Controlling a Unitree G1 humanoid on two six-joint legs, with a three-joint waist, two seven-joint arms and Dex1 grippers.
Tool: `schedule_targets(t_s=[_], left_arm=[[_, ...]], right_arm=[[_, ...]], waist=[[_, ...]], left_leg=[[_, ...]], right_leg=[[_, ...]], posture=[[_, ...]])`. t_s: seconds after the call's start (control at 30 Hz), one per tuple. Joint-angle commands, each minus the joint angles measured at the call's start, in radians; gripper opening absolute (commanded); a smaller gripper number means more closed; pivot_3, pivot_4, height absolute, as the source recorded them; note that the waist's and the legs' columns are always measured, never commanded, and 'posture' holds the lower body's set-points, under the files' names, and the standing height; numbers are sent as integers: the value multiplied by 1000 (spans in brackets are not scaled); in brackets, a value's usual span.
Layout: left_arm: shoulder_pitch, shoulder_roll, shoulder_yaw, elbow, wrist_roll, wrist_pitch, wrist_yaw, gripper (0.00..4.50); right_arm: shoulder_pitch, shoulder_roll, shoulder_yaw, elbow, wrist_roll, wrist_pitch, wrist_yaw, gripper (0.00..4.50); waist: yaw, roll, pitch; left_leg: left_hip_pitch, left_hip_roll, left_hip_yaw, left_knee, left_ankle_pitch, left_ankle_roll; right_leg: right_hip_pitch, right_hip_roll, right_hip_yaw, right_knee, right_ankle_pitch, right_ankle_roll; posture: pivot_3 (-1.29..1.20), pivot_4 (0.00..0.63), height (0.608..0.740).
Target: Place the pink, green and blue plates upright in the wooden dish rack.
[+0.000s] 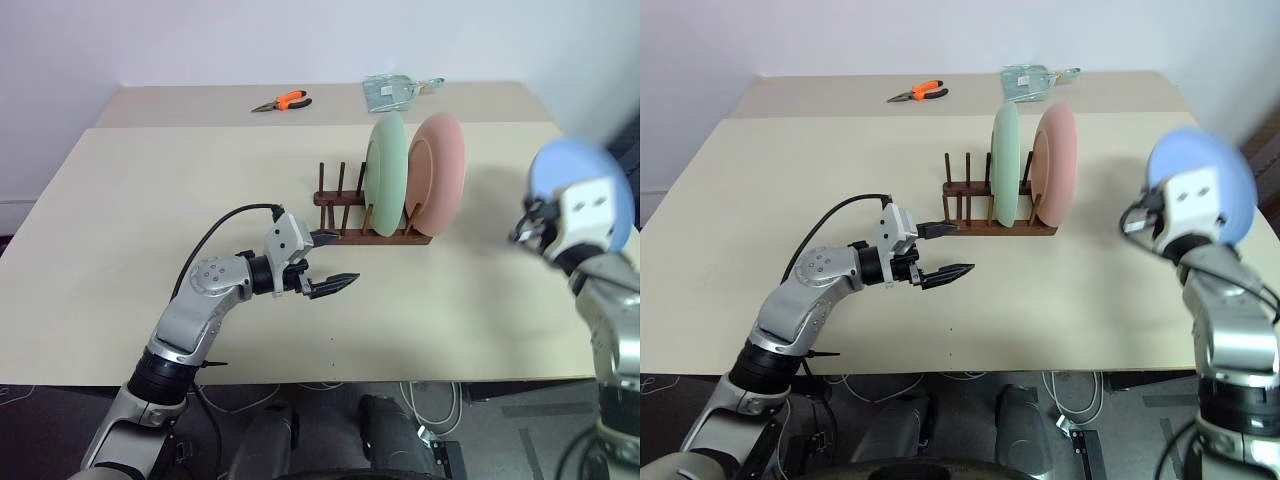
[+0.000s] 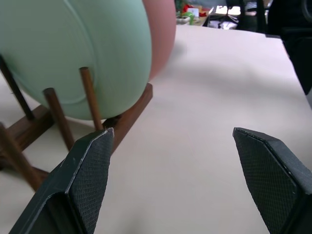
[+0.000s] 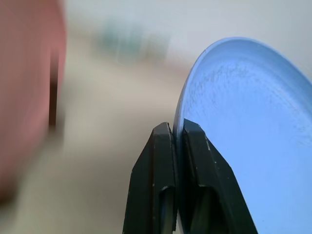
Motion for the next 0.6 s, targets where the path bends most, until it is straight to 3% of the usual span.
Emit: schedule_targets(t_s=[0.03,0.17,0.3,0.47,0.6], left_arm=[[9,12,32,17,18,-47,13,4037],[21,38,80,84,58,-111,52,4037],[49,93,180,165,72,-178,89,4037],[86,139,236,189,79,-214,96,4037],[104,140,253,167,71,-211,106,4037]], right_arm=[[-208,57,-102,-150,349,73,-11,51],[-370,93,-78,-219,684,160,-26,51],[-515,248,50,-216,981,189,-148,51],[-513,461,208,-128,1030,182,-341,51],[-479,533,281,-59,979,188,-411,51]], waist=[[-3,1,0],[1,0,0],[-8,1,0],[-3,1,0],[1,0,-1]], left_leg=[[0,0,0,0,0,0],[0,0,-4,-1,0,0],[1,1,-5,-1,0,0],[0,1,-7,-2,0,0],[-1,-1,-6,-1,0,-1]], right_leg=[[0,0,0,0,0,0],[0,0,-3,1,0,0],[-1,0,-2,2,0,-1],[-3,0,-2,4,0,-1],[-3,0,-2,4,2,2]], posture=[[0,150,740],[0,150,740],[0,150,740],[0,150,740],[0,150,740]])
